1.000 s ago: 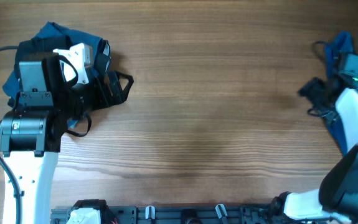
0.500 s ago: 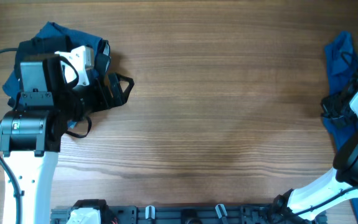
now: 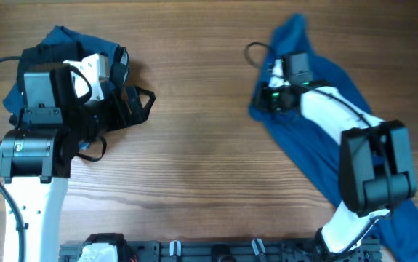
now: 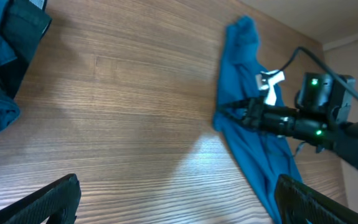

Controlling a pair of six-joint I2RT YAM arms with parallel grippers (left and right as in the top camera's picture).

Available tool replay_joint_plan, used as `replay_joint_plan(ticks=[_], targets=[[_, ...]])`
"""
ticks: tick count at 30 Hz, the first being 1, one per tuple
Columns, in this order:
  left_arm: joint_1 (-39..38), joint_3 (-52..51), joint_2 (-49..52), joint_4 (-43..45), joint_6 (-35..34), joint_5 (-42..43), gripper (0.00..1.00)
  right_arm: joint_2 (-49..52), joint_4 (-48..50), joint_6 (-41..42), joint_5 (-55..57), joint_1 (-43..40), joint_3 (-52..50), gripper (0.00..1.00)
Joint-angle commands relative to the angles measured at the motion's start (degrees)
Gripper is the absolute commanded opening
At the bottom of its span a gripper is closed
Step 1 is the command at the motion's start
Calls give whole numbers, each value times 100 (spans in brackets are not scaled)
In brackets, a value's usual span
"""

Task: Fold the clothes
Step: 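Drag the blue polo leftward to the table center with the right gripper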

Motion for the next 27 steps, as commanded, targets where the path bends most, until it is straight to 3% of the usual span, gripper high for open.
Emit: replay_joint_plan(ticks=[1,3,4,5,7,10,16,19,27], targets=[[-24,96,-11,-7,133,-90,100,-223,444,-551,-654,568,9,10],[-24,96,-11,-4,129,-87,100,-356,551,-824,-872,581,9,21],[-24,96,-11,22,101,-68,100,-509,575,-1067,-898,535,9,39],[-24,96,-11,44,81,-68,100,-682,575,-1276,-898,448,9,50],[-24,96,-11,59,26,-68,100,-997,575,-1331,-809,225,9,65],[-81,96,-4,151,-326,-70,100,-1637,448,-850,-328,-551,9,78],[-822,96,433,280,-319,-164,99,-1506,-396,-549,715,-2199,7,77],[-1405,96,966,455,-321,-706,99,-1025,-409,-516,949,-2798,7,77],[-2157,96,2806,1357,-409,-953,100,144,66,-610,855,-3163,7,76]])
